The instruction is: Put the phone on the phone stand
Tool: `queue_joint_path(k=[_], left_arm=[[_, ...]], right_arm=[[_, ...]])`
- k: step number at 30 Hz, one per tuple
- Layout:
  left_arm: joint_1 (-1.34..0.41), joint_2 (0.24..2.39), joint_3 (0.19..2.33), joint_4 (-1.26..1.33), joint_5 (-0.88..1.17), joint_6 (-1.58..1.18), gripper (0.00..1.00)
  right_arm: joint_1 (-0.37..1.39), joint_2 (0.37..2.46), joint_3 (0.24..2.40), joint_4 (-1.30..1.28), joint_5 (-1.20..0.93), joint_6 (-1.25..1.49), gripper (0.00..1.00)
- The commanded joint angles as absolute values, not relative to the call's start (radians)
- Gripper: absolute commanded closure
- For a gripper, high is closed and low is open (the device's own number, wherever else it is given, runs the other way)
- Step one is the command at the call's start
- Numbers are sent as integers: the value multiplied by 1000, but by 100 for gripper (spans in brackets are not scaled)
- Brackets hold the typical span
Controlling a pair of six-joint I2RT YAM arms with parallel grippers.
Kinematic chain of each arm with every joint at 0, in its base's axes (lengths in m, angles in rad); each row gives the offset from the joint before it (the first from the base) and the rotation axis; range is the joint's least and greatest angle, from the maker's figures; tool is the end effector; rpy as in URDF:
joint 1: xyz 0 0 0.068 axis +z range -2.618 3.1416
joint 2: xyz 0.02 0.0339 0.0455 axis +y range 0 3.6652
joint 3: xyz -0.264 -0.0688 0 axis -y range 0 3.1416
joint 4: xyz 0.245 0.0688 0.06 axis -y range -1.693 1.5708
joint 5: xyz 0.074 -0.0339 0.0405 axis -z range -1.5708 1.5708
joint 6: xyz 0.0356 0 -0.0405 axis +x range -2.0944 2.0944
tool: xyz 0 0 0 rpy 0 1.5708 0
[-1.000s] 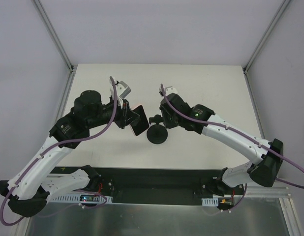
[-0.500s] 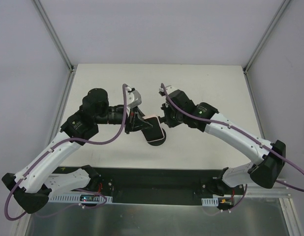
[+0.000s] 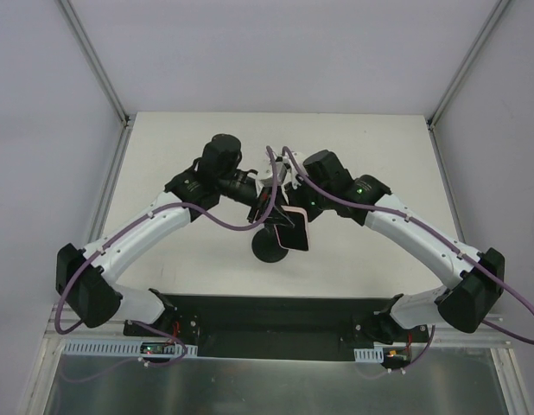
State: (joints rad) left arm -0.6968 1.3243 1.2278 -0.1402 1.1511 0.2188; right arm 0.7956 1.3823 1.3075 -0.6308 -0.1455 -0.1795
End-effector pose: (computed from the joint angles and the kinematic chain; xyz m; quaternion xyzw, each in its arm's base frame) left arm 0.2025 -0.2119 0.3849 0.5934 0.4424 -0.5383 0.4030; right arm 0.2080 0.2197 0.3435 -0.4511 0.7857 0.1897 0.3784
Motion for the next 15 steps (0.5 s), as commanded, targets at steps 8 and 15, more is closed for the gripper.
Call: queue_joint_path(k=[8,15], left_arm=[[-598,1410,1344,-115,1290,311,100],[-575,1460,1370,-146,1315,333,100]], right_arm=[[764,1330,1298,-578,-268,-212,99],[764,1350,1310,-575,-293,-221,99]])
